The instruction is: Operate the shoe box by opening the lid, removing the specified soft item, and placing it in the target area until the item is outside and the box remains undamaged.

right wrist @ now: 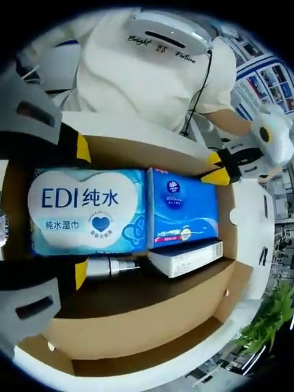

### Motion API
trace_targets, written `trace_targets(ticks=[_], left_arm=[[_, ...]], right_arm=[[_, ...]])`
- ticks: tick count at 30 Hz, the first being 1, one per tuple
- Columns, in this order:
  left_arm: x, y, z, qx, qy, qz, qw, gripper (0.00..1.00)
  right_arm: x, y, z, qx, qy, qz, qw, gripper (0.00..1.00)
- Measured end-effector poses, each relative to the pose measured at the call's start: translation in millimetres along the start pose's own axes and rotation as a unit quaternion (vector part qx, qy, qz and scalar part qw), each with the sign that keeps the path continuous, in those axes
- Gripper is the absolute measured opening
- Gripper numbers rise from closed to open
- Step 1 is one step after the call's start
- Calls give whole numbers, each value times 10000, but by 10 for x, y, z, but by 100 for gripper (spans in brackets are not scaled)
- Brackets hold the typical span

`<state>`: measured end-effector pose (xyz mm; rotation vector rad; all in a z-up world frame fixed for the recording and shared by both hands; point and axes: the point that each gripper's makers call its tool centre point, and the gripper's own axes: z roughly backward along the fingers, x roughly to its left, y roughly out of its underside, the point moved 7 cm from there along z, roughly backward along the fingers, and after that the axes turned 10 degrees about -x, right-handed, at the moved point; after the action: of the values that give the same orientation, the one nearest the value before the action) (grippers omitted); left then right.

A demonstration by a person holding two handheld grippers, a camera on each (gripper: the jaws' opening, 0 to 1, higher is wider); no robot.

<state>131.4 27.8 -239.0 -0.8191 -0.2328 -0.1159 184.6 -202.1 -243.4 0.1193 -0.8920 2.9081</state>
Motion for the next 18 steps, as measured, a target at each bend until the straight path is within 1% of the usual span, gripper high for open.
trace_targets(ticks=[2, 3, 5, 10, 15, 18], left_arm=[[0, 1, 1, 3, -2, 10, 10000, 5], [0, 1, 0, 7, 1, 12, 10000, 5], [4, 0, 0, 23, 14, 28, 10000, 5], [5, 1, 1, 9, 18, 21, 10000, 5], [3, 1, 2, 9, 4, 37, 10000, 5], [2, 2, 3, 13, -2, 38, 10000, 5]], right_arm=[[0, 13, -48, 93, 46, 74, 9999, 61], [10, 38, -64, 243, 6, 71, 9997, 61], [35, 38, -126, 285, 7, 166, 9995, 63], [48, 30, -116, 338, -16, 112, 9994, 61], [55, 21, -126, 484, -3, 119, 9988, 60], [53, 22, -125, 518, -4, 129, 9986, 60]])
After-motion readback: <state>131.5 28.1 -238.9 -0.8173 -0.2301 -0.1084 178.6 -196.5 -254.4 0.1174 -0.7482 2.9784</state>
